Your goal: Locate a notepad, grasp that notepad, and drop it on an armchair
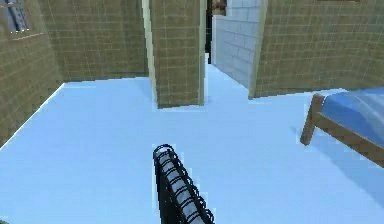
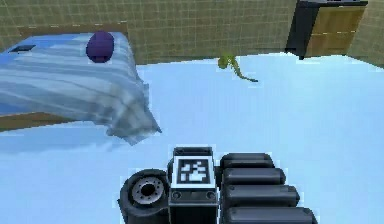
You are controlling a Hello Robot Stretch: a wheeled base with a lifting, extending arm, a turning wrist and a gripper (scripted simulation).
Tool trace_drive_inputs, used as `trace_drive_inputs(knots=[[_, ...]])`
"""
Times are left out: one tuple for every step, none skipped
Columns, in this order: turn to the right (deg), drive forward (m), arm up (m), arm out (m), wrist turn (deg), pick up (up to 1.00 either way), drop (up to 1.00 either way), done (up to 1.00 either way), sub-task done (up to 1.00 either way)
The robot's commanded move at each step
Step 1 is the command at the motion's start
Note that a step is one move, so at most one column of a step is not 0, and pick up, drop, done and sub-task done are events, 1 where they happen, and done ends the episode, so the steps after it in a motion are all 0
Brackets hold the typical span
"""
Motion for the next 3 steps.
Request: trace_drive_inputs(knots=[[18.0,0.0,0.0,0.0,0.0,0.0,0.0,0.0,0.0],[-45.0,0.0,0.0,0.0,0.0,0.0,0.0,0.0,0.0],[-45.0,0.0,0.0,0.0,0.0,0.0,0.0,0.0,0.0]])
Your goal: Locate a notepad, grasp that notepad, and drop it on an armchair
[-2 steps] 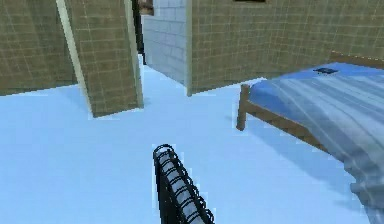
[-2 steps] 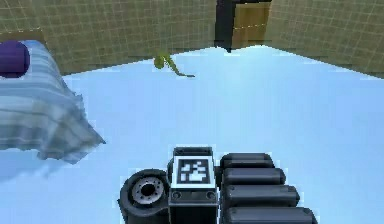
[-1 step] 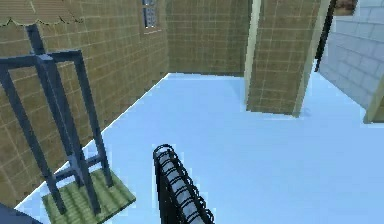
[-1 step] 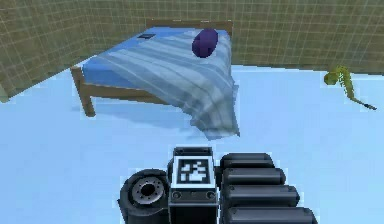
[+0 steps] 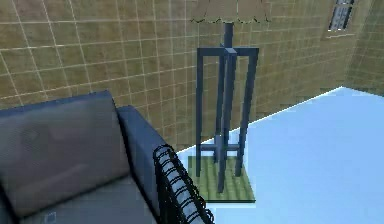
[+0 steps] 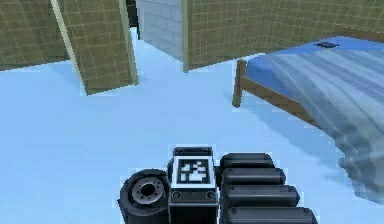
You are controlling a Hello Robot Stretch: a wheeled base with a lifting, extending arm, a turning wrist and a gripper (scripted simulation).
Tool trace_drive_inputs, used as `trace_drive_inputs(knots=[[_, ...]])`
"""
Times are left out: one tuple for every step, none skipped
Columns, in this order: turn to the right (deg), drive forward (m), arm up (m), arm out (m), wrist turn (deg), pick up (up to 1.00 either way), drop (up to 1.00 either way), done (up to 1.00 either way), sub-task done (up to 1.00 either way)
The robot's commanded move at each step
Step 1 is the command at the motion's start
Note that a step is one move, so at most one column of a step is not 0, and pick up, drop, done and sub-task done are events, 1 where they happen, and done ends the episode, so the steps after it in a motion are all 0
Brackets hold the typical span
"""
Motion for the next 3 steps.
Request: trace_drive_inputs(knots=[[-45.0,0.0,0.0,0.0,0.0,0.0,0.0,0.0,0.0],[-30.0,0.0,0.0,0.0,0.0,0.0,0.0,0.0,0.0],[45.0,0.0,0.0,0.0,0.0,0.0,0.0,0.0,0.0]])
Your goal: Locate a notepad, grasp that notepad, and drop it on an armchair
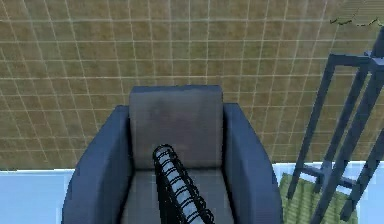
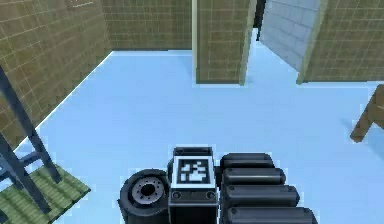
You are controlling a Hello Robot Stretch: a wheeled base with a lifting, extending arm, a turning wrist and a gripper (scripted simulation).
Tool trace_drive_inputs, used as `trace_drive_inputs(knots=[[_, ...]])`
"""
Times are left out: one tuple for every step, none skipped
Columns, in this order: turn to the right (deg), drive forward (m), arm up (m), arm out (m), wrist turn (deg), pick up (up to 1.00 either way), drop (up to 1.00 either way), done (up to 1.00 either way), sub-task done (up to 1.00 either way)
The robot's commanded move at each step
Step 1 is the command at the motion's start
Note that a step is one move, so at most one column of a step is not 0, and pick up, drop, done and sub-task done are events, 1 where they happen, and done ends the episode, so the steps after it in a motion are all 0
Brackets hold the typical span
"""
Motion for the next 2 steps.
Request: trace_drive_inputs(knots=[[45.0,0.0,0.0,0.0,0.0,0.0,0.0,0.0,0.0],[45.0,0.0,0.0,0.0,0.0,0.0,0.0,0.0,0.0]])
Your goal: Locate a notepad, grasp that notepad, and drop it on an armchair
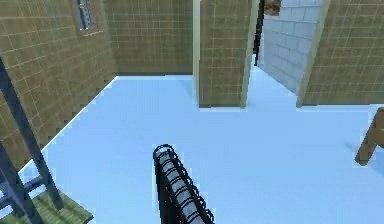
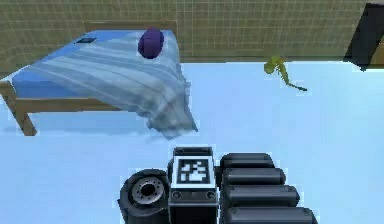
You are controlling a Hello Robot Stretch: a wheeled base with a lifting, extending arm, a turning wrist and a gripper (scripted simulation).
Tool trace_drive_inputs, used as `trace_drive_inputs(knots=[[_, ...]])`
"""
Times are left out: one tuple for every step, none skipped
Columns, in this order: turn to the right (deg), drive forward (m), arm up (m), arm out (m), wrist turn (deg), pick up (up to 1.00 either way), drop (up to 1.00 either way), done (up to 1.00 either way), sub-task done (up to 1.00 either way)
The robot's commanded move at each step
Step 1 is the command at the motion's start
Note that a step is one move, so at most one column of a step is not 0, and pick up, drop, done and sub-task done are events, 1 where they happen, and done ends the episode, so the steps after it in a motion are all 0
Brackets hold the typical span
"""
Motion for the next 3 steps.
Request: trace_drive_inputs(knots=[[42.0,0.0,0.0,0.0,0.0,0.0,0.0,0.0,0.0],[45.0,0.0,0.0,0.0,0.0,0.0,0.0,0.0,0.0],[45.0,0.0,0.0,0.0,0.0,0.0,0.0,0.0,0.0]])
